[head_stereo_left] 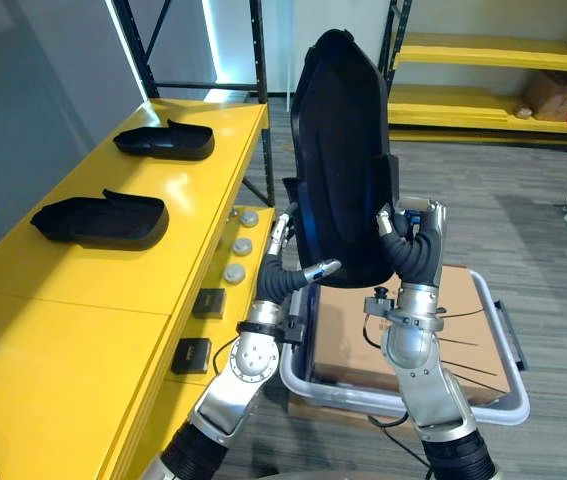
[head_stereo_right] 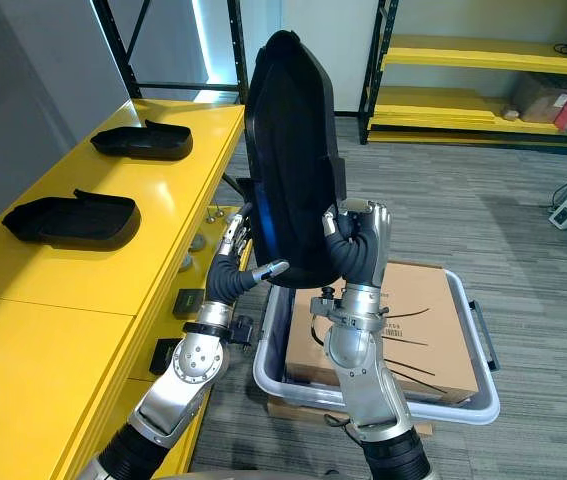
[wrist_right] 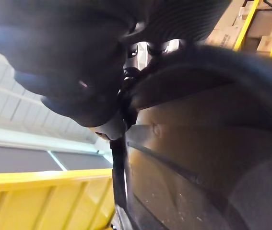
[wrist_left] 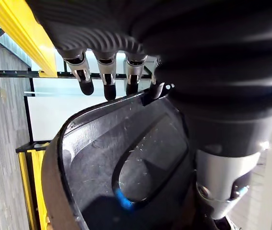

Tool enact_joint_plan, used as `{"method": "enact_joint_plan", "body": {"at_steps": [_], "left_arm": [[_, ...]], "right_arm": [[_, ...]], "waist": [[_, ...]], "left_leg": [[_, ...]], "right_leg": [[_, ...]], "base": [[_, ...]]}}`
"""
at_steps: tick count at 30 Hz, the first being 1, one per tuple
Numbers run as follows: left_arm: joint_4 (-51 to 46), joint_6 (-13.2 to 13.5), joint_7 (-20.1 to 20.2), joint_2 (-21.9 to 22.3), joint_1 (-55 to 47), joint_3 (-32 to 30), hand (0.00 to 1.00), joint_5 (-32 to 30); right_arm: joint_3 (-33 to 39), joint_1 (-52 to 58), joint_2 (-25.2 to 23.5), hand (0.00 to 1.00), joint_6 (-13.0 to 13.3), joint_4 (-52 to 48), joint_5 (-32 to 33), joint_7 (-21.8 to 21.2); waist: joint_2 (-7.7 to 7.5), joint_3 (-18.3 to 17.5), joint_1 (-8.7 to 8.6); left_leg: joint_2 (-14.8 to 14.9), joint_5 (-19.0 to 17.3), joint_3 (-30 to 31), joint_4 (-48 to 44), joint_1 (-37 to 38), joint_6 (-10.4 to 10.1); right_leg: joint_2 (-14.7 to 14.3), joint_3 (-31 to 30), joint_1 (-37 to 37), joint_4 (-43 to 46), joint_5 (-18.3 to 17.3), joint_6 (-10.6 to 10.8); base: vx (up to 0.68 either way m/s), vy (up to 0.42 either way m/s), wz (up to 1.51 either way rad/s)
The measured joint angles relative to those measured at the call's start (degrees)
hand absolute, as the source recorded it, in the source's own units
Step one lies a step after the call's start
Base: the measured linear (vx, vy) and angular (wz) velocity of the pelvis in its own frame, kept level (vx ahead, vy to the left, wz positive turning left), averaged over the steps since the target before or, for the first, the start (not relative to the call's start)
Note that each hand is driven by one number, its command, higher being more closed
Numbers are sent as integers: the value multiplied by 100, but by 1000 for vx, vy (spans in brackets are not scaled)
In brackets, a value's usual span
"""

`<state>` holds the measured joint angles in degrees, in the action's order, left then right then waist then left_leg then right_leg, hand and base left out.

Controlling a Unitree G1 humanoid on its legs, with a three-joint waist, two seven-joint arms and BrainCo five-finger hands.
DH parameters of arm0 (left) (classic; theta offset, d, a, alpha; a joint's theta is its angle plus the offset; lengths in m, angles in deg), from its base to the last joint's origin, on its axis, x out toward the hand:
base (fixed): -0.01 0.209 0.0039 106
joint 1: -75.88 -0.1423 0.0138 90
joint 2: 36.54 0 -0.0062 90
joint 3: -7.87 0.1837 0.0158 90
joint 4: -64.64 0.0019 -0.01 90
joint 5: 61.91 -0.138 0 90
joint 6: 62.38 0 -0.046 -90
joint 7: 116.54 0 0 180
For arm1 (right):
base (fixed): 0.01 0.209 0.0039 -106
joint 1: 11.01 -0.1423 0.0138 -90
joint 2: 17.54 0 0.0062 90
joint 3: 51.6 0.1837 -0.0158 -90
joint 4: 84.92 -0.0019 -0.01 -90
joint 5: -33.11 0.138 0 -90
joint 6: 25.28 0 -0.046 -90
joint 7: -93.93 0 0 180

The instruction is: Walk over and take plastic housings, then place them on the shelf

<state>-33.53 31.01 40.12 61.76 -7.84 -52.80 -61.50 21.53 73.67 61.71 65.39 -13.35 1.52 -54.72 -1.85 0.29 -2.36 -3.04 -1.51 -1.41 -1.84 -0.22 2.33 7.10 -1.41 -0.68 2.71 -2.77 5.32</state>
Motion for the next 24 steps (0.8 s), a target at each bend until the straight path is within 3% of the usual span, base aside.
{"method": "enact_joint_plan", "body": {"at_steps": [15, 24], "left_arm": [[139, -74, -708, 330, 0, -27, 0, -103], [155, -70, -503, 334, -54, -92, 0, -97]], "right_arm": [[-423, 1, -48, 100, -5, 217, -100, 332], [-284, 77, -237, 100, -4, 385, -118, 378]], "waist": [[-125, -76, 6], [-156, -93, 13]], "left_leg": [[-11, 300, 75, 464, 185, -2], [-5, 431, 129, 711, 295, -14]], "right_leg": [[2, 104, 1, 3, 4, 1], [-5, 143, -14, 1, 3, 3]], "base": [[-14, -12, 2], [-20, -16, 2]]}}
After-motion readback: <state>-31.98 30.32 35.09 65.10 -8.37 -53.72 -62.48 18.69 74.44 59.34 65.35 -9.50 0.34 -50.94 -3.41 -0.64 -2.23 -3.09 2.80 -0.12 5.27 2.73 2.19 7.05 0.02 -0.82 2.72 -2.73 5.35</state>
